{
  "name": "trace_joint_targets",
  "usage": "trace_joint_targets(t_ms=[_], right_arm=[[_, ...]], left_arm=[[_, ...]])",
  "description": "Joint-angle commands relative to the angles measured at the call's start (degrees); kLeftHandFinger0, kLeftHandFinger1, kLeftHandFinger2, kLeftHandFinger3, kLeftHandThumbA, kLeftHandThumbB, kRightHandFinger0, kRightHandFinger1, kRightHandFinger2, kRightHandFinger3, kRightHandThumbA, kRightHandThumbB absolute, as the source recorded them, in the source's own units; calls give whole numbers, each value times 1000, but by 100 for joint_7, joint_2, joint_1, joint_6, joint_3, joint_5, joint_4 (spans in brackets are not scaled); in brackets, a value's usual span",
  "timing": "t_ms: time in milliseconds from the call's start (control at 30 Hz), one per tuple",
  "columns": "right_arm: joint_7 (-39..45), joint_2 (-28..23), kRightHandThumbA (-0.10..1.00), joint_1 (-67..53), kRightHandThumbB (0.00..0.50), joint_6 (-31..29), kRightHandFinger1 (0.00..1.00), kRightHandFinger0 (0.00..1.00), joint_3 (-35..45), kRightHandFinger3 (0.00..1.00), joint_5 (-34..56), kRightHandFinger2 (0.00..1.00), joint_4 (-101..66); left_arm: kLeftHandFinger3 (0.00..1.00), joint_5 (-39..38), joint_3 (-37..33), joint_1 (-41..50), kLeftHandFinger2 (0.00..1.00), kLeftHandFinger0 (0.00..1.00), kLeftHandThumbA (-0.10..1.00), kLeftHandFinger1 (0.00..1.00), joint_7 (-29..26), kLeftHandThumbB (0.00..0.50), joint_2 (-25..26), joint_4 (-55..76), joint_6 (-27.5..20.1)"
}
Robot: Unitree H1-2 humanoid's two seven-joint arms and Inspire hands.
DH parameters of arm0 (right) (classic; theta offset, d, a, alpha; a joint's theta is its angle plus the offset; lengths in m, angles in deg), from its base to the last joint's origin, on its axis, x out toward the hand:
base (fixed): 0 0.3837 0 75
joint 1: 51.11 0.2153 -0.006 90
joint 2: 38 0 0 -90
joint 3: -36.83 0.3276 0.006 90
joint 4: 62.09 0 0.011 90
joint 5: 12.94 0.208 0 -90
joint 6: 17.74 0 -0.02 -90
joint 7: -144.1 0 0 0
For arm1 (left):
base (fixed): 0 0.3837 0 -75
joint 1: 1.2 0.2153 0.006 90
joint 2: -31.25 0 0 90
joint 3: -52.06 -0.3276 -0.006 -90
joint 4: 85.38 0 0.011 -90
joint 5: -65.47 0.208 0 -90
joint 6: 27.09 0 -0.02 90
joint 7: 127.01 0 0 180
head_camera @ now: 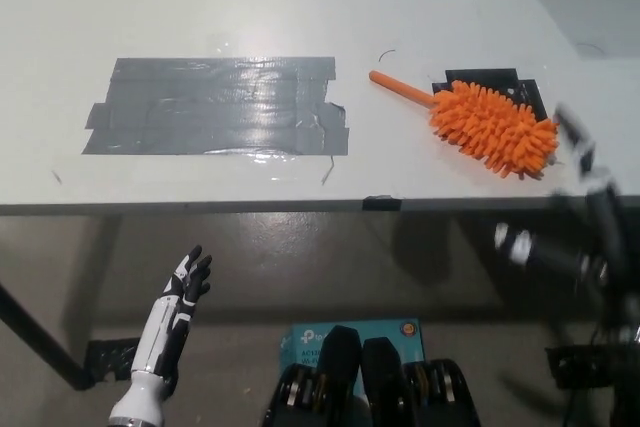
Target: An orange duster is kept infront of the robot in the middle of the table and the robot extends its right arm to grab the duster, picks it up and hands it to a person
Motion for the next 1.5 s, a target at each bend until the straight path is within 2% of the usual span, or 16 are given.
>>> trace_joint_targets(t_ms=[0,100,200,333,400,667,1033,1233,1367,1467], right_arm=[[290,-239,980,1119,260,1297,1000,1000,190,1000,-325,1000,-286],[589,-455,951,1743,260,1882,1000,1000,145,1000,-275,1000,136],[940,-716,971,2361,283,2394,1000,1000,-103,1000,-482,1000,763],[1184,-850,961,3019,294,2717,1000,1000,-486,1000,-734,1000,1671],[1231,-883,937,3384,314,2877,1000,1000,-680,1000,-839,1000,2299],[1244,-717,892,4005,361,3059,1000,1000,-1019,1000,-664,1000,3998],[1527,-658,1000,4445,400,2977,1000,1000,-1529,1000,-692,1000,5543],[1726,-731,1000,4448,409,2893,1000,1000,-1657,1000,-605,1000,5706],[1929,-784,1000,4407,395,2934,1000,1000,-1744,1000,-623,1000,5643],[2010,-806,1000,4435,408,3041,1000,1000,-1881,1000,-738,1000,5688]], left_arm=[[1000,15,2,-52,1000,1000,963,1000,23,165,65,69,-245],[1000,15,1,-56,1000,1000,962,1000,21,180,54,83,-223],[1000,14,1,-85,1000,1000,963,1000,20,186,54,65,-245],[1000,38,15,-106,1000,1000,966,1000,7,188,74,153,-192],[1000,56,6,-153,1000,1000,970,1000,7,195,78,135,-205],[1000,3,10,-190,1000,1000,961,1000,44,196,83,164,-179],[1000,10,8,-232,1000,1000,954,1000,45,187,93,186,-169],[1000,32,9,-265,1000,1000,961,1000,38,198,110,192,-159],[1000,26,8,-257,1000,1000,953,1000,39,193,104,210,-133],[1000,21,4,-259,1000,1000,950,1000,46,182,103,213,-130]])
